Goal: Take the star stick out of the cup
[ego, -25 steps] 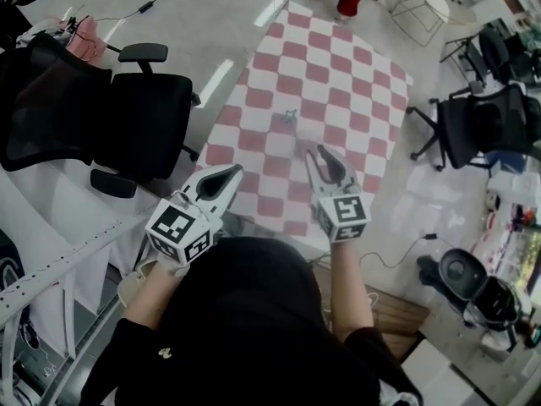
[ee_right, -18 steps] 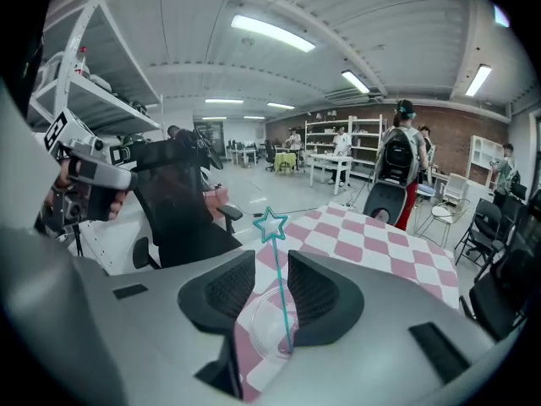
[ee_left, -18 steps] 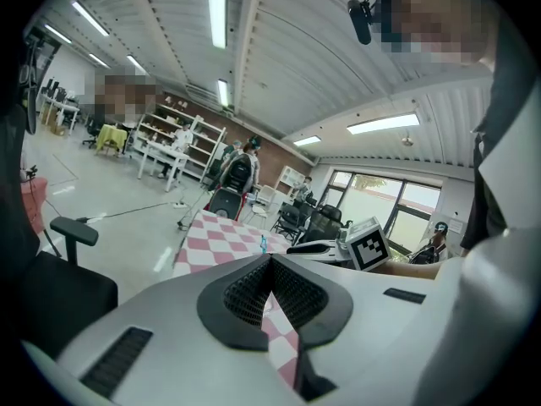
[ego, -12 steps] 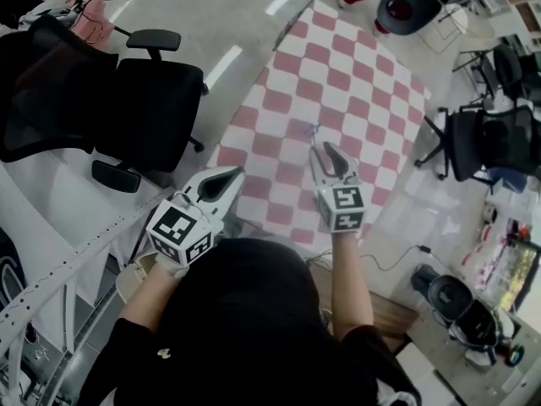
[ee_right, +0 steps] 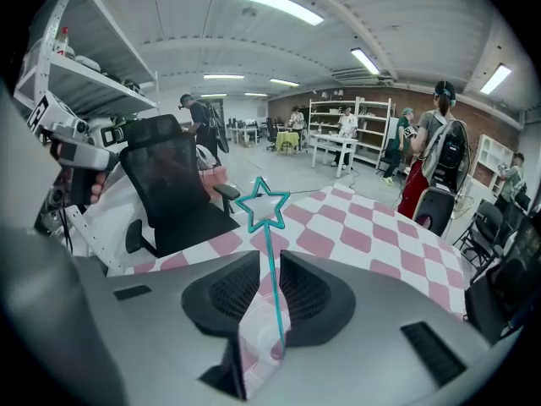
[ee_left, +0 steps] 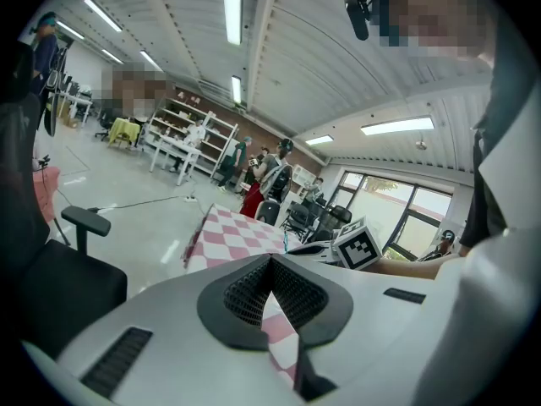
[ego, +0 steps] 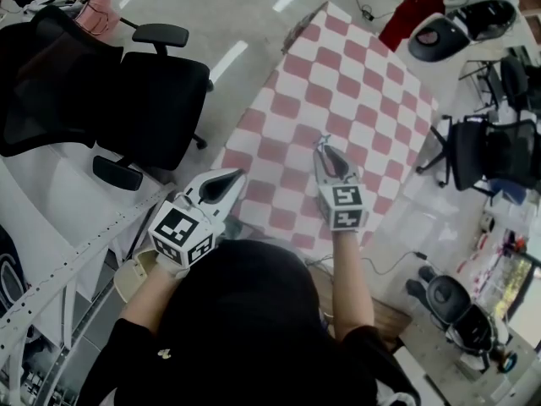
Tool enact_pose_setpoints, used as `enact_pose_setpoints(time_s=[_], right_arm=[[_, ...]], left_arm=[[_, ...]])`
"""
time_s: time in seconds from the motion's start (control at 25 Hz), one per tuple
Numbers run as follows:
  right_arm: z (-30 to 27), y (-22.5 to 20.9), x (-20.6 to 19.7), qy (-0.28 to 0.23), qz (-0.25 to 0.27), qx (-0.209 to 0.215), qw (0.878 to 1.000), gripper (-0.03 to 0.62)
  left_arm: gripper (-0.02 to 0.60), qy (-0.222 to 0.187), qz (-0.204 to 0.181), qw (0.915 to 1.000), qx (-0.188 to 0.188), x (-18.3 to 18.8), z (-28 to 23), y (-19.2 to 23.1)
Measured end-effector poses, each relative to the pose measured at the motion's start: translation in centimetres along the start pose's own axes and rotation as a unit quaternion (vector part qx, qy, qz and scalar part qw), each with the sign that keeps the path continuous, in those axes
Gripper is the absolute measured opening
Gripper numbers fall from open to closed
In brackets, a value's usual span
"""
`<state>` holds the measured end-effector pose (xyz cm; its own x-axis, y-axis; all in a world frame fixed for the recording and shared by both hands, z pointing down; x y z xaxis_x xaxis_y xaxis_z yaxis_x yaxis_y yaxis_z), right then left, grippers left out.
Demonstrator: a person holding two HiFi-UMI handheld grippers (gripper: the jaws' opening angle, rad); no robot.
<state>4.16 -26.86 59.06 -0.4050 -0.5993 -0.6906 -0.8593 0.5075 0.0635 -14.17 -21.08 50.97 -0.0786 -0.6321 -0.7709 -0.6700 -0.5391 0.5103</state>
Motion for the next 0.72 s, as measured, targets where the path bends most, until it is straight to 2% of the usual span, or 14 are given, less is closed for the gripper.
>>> enact_pose_setpoints(time_s=[0.28, 0.72], right_arm=[[-0.3, -0.4, 0.1, 0.004, 0.004, -0.012, 1.0, 0.034], [1.9, -0.9, 1.1, -0.016, -0.003, -0.023, 1.0, 0.025]], left_arm=[[0.04, 0.001, 0.003, 1.0, 0.001, 0.1, 0.0, 0.5], [0.04, -0.004, -0.011, 0.9998, -0.014, 0.6, 0.1, -0.6]])
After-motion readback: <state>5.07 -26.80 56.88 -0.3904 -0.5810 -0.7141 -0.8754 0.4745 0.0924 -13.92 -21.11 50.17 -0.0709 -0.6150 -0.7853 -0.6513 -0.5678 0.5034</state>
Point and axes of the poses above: the fingertips, and each gripper's own axes: z backward along the fingers, y to its left, x out of its top, the point moved 1 cm from there along z, backward along the fingers, and after that the axes turned 3 degrees about z, right-handed, at the moved point
